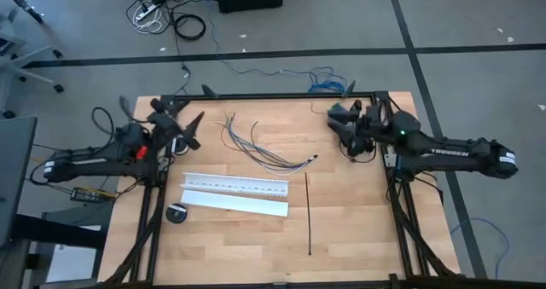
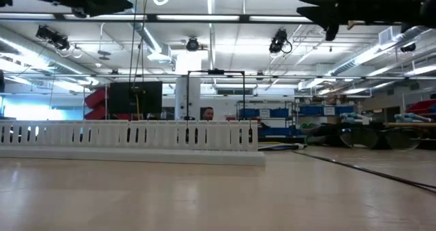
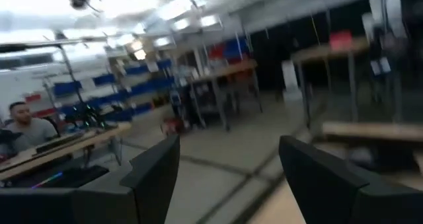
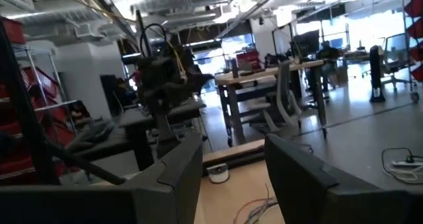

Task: Ziptie cables
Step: Move the colored wires

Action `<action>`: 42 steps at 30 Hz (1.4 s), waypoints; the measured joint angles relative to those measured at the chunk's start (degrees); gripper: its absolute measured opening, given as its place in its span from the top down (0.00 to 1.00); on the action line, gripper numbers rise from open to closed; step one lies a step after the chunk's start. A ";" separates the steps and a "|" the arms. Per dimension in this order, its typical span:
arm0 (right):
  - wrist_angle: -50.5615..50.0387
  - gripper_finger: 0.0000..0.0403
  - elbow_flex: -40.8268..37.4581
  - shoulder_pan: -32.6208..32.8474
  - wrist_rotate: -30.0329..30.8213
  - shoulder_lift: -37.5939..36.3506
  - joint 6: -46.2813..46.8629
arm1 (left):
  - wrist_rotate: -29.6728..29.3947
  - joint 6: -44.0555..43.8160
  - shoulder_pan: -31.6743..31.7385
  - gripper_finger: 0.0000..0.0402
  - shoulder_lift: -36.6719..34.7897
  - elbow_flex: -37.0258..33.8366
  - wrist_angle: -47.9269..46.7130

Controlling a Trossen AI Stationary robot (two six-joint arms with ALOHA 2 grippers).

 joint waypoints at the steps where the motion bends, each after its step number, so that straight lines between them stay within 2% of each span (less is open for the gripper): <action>1: 1.14 0.60 0.67 0.00 0.00 1.06 -1.35 | 0.09 -1.13 0.00 0.37 1.49 0.91 -2.62; 3: 3.52 0.60 1.80 0.04 -0.14 3.04 -3.79 | 0.85 -4.90 0.00 0.37 4.58 2.60 -8.30; 5: 3.26 0.60 2.88 0.51 -1.56 4.83 -2.14 | 3.30 -9.36 0.00 0.37 7.52 4.12 -13.76; 9: -0.76 0.60 5.08 0.50 -11.08 8.34 -0.84 | 9.82 -16.59 0.00 0.37 13.08 7.10 -22.57; 12: -5.47 0.60 5.98 1.14 -12.10 10.85 -0.77 | 14.42 -20.12 0.00 0.38 17.04 9.06 -27.30; 18: -10.76 0.61 6.57 2.55 -12.33 15.79 -1.73 | 28.39 -21.43 -0.15 0.41 25.20 12.56 -32.75; 27: -14.53 0.61 6.57 2.80 -15.54 18.68 -1.77 | 28.69 -21.12 -1.95 0.46 38.18 18.26 -46.14; 35: -15.46 0.61 6.55 2.77 -15.74 18.51 -2.61 | 31.45 -22.63 -3.01 0.47 46.89 18.41 -46.08; 42: -16.57 0.62 6.53 1.34 -15.74 18.44 -3.28 | 31.16 -17.79 -3.42 0.47 48.58 21.18 -36.54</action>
